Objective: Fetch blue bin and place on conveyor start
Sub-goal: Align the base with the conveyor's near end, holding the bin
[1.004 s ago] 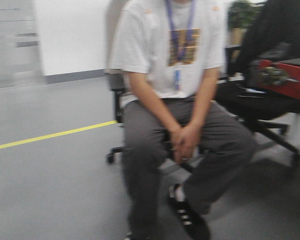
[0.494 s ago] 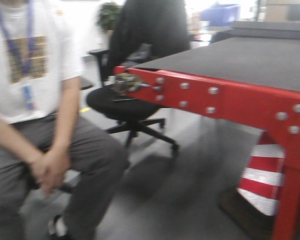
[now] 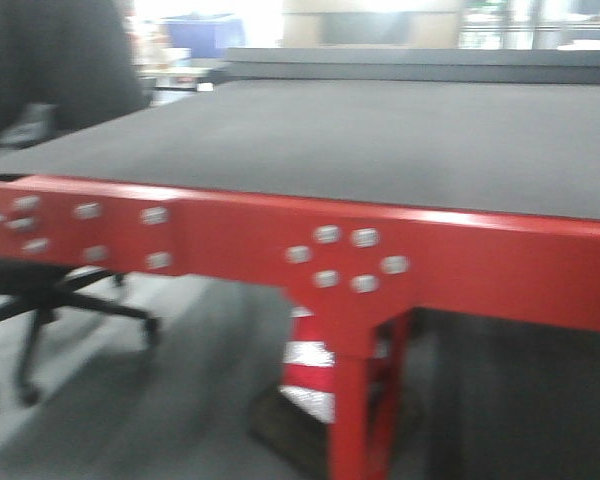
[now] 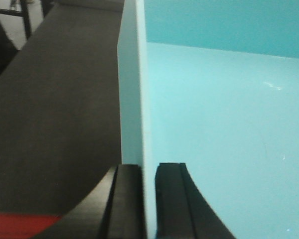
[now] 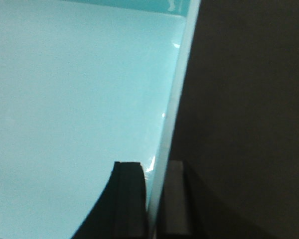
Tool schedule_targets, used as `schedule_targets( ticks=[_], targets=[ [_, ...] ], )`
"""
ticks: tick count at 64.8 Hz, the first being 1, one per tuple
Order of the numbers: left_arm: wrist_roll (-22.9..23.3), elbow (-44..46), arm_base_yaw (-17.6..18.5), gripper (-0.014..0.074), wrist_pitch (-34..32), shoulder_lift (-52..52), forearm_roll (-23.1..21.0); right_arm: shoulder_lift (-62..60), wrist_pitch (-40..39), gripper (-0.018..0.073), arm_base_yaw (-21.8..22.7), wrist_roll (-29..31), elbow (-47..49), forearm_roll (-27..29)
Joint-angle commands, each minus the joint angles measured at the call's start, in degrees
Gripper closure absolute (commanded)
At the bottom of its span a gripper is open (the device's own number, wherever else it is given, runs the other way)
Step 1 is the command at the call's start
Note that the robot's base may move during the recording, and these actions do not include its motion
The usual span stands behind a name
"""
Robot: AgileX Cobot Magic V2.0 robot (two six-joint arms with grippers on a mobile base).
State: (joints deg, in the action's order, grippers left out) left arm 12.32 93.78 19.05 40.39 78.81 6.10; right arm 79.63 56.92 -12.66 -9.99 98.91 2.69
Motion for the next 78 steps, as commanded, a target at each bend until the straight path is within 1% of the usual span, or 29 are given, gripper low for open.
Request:
schedule_targets(
  ticks=[1, 78],
  targets=[
    [0.08, 0.68, -0.07, 0.0707, -3.91, -0.82, 0.7, -0.77, -0.82, 0.0712, 0.6, 1.46, 0.58, -2.69],
    [0.08, 0.68, -0.07, 0.0707, -3.95, -0.82, 0.7, -0.77, -0.82, 0.0712, 0.6, 1.46, 0.58, -2.69]
  ],
)
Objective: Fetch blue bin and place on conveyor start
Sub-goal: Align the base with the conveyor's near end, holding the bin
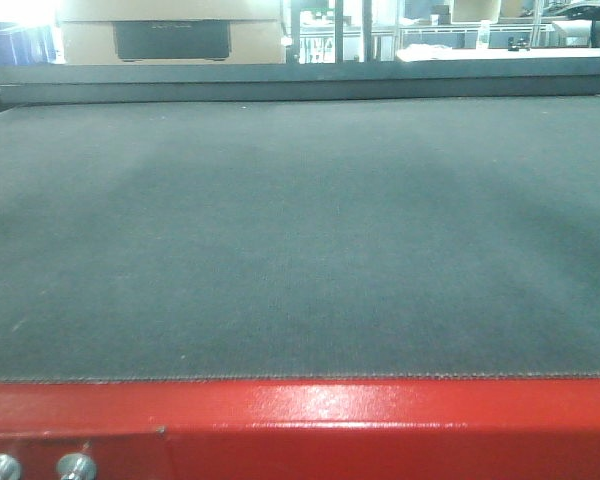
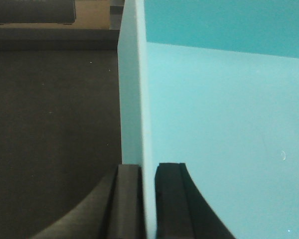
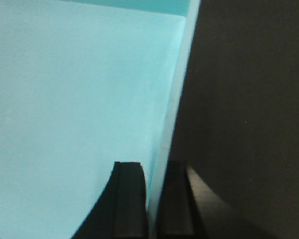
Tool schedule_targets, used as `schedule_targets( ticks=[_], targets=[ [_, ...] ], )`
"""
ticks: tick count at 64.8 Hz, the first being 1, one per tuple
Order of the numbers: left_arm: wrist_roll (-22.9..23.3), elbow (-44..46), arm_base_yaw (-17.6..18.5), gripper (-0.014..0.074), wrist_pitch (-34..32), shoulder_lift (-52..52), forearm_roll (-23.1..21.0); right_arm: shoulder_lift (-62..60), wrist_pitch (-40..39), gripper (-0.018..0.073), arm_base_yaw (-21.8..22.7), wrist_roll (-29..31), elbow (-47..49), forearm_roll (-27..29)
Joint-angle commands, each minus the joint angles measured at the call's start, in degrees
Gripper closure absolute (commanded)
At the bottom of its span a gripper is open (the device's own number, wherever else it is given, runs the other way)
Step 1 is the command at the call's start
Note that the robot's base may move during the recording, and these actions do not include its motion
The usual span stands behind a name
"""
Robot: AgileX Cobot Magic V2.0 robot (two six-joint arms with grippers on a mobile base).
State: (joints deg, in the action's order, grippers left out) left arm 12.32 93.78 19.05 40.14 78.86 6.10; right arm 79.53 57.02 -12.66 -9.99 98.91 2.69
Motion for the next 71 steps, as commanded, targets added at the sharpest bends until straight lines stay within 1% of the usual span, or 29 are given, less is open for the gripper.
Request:
schedule_targets(
  ticks=[1, 71],
  targets=[
    [0.08, 0.68, -0.07, 0.0707, -3.71, -0.87, 0.7, -0.66, -0.92, 0.0712, 0.6, 1.46, 0.58, -2.69],
    [0.08, 0.68, -0.07, 0.0707, -3.94, -0.87, 0.7, -0.66, -0.92, 0.0712, 0.6, 1.46, 0.58, -2.69]
  ],
)
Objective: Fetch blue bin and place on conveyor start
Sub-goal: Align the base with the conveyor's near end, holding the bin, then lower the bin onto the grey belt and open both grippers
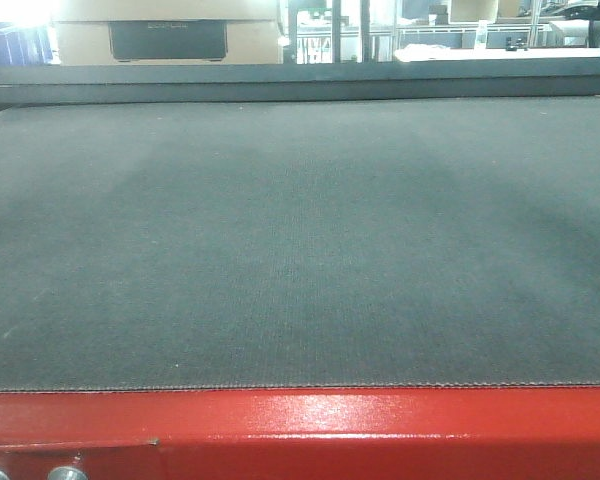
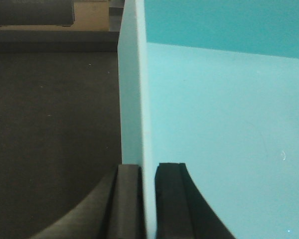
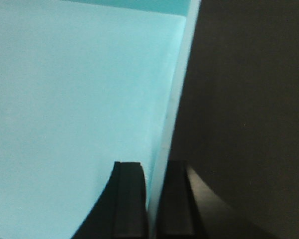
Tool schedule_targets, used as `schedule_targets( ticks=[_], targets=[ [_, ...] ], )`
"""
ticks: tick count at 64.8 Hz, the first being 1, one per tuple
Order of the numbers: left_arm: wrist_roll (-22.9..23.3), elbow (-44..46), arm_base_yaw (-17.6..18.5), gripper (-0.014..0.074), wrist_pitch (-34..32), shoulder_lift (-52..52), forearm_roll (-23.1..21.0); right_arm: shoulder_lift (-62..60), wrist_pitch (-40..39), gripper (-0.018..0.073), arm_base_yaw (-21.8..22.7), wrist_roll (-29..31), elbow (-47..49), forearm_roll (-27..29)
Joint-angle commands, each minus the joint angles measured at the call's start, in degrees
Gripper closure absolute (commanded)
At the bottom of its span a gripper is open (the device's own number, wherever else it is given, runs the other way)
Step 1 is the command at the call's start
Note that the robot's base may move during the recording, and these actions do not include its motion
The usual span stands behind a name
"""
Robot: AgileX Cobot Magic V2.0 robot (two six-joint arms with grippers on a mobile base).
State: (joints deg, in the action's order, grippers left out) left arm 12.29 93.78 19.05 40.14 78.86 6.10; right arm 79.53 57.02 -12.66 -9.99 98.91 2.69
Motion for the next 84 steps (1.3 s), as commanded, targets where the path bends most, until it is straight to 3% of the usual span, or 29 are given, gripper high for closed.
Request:
schedule_targets(
  ticks=[1, 20, 35, 40, 50, 65, 84],
  targets=[
    [0.11, 0.68, -0.07, 0.0707, -3.94, -0.87, 0.7, -0.66, -0.92, 0.0712, 0.6, 1.46, 0.58, -2.69],
    [0.11, 0.68, -0.07, 0.0707, -3.6, -0.87, 0.7, -0.77, -3.24, 0.0712, 0.6, 1.46, 0.58, -2.69],
    [0.11, 0.4, -0.07, 0.0707, 12.02, -2.45, -1.92, -1.53, 4.94, 0.0712, 0.1, 2.59, -0.21, -1.35],
    [0.11, -1.92, -0.07, 0.0707, 13.5, -2.2, -1.92, -1.53, 5.18, 0.0712, -0.14, 2.88, -2.52, -1.35],
    [0.11, -11.47, -0.07, 0.0707, 7.61, -1.4, -2.31, -0.09, 1.43, 0.0712, -0.14, 2.88, -10.31, -1.35],
    [0.11, -24.18, -0.07, 0.0707, -7.34, 3.08, -1.57, 5.8, -9.39, 0.0712, -0.14, 2.88, -18.6, -1.35],
    [0.11, -26.37, -0.07, 0.0707, -14.41, 11.71, -1.57, 15.64, -12.51, 0.0709, -0.14, 2.88, -18.91, -1.35]
  ],
)
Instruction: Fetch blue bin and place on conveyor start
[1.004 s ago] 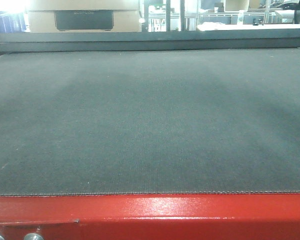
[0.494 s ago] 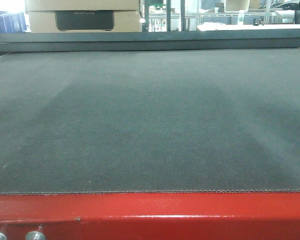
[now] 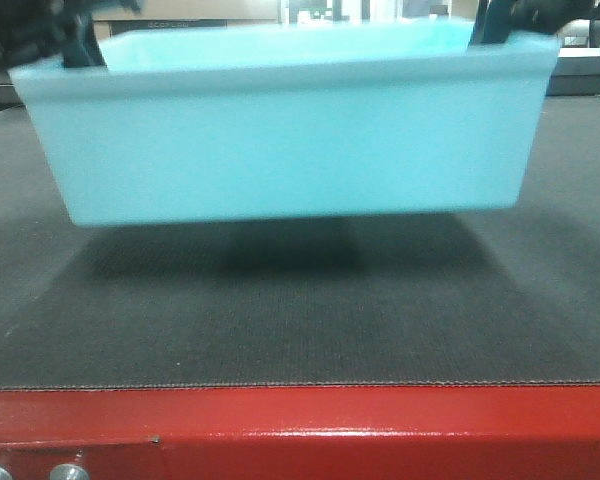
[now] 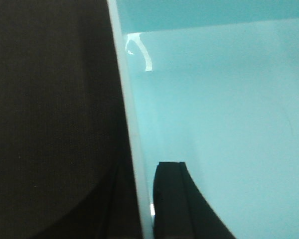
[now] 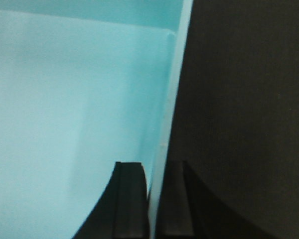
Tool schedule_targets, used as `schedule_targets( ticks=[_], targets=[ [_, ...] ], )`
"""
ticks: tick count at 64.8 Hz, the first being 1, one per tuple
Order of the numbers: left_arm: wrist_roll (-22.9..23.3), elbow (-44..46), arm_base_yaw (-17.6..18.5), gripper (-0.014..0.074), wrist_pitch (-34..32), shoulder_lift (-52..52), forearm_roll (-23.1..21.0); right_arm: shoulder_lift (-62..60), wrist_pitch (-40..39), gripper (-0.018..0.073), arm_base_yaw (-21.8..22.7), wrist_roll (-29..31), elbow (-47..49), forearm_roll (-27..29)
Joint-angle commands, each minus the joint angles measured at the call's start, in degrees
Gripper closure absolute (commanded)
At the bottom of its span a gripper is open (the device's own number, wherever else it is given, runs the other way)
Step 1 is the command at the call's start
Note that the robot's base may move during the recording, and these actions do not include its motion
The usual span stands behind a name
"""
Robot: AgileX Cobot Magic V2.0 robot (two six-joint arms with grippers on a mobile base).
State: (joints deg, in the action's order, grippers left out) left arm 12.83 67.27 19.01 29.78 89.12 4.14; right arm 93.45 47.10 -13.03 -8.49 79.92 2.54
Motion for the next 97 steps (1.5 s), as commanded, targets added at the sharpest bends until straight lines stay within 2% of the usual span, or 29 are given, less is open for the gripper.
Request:
schedule_targets(
  ticks=[1, 5, 8, 13, 18, 22, 23, 24, 27, 29, 30, 40, 47, 58, 68, 77, 97],
  targets=[
    [-0.43, 0.13, -0.02, 0.0707, -4.25, 1.76, 0.4, 2.12, -2.59, 0.0708, 0.22, 1.38, 0.08, -1.2],
    [-0.43, 0.13, -0.02, 0.0705, -4.35, 2.72, 0.4, 3.43, -2.59, 0.068, 0.22, 1.38, 0.08, -1.2],
    [-0.43, 0.13, -0.02, 0.0687, -4.35, 3.18, 0.4, 4.21, -2.59, 0.0624, 0.22, 1.38, 0.08, -1.2],
    [-0.43, 0.13, -0.02, 0.0584, -3.97, 3.39, 0.4, 4.9, -2.46, 0.0459, 0.22, 1.38, 0.08, -1.2],
    [-0.43, 0.4, -0.02, 0.0439, -3.61, 3.39, 0.4, 4.9, -2.34, 0.0297, 0.22, 1.38, 0.08, -1.2],
    [-0.43, 0.6, -0.02, 0.0262, -3.43, 3.39, 0.4, 4.52, -2.46, 0.0098, 0.22, 1.38, 0.08, -1.2],
    [-0.43, 0.88, -0.02, 0.0204, -3.32, 3.39, 0.4, 4.35, -2.56, 0.0082, 0.22, 1.38, 0.08, -1.2],
    [-0.43, 0.9, -0.02, 0.0184, -3.32, 3.39, 0.4, 4.22, -2.56, 0.0038, 0.22, 1.38, 0.08, -1.2],
    [-0.43, 1.41, -0.02, 0.0066, -2.7, 3.17, 0.4, 3.8, -2.56, -0.0019, 0.22, 1.38, 0.08, -1.64],
    [-0.43, 1.85, -0.02, -0.0027, -2.06, 3.07, 0.4, 3.44, -2.56, -0.0014, 0.22, 1.38, 0.08, -1.94],
    [-0.43, 2.14, -0.02, -0.0031, -1.68, 2.94, 0.4, 3.33, -2.56, -0.001, 0.22, 1.38, 0.08, -1.96],
    [-0.43, 5.2, -0.02, 0.0083, 2.93, 0.69, 3.03, -0.69, -2.46, 0.0039, 0.99, 1.38, 0.08, -2.54],
    [-0.43, 6.02, -0.29, 0.017, 5.59, -2.53, 6.05, -4.22, -1.49, 0.0132, 2.38, 1.38, 0.08, -2.88],
    [-0.43, 3.59, -4.0, 0.0394, 7.07, -7.84, 6.62, -9.51, -0.34, 0.0442, 5.89, 1.38, -1.16, -6.58],
    [-0.43, -2.85, -9.53, 0.0701, 5.26, -12.17, 6.62, -13.42, -2.15, 0.0725, 8.37, 1.38, -6.54, -8.79],
    [-0.43, -10.17, -12.04, 0.0707, 2.38, -15.82, 6.62, -16.56, -7.39, 0.0721, 9.26, 1.38, -15.59, -8.9],
    [-0.43, -27.62, -12.04, 0.0707, -6.46, -29.3, 6.62, -28.07, -22.86, 0.0721, 9.26, 1.38, -37.08, -9.77]
  ],
)
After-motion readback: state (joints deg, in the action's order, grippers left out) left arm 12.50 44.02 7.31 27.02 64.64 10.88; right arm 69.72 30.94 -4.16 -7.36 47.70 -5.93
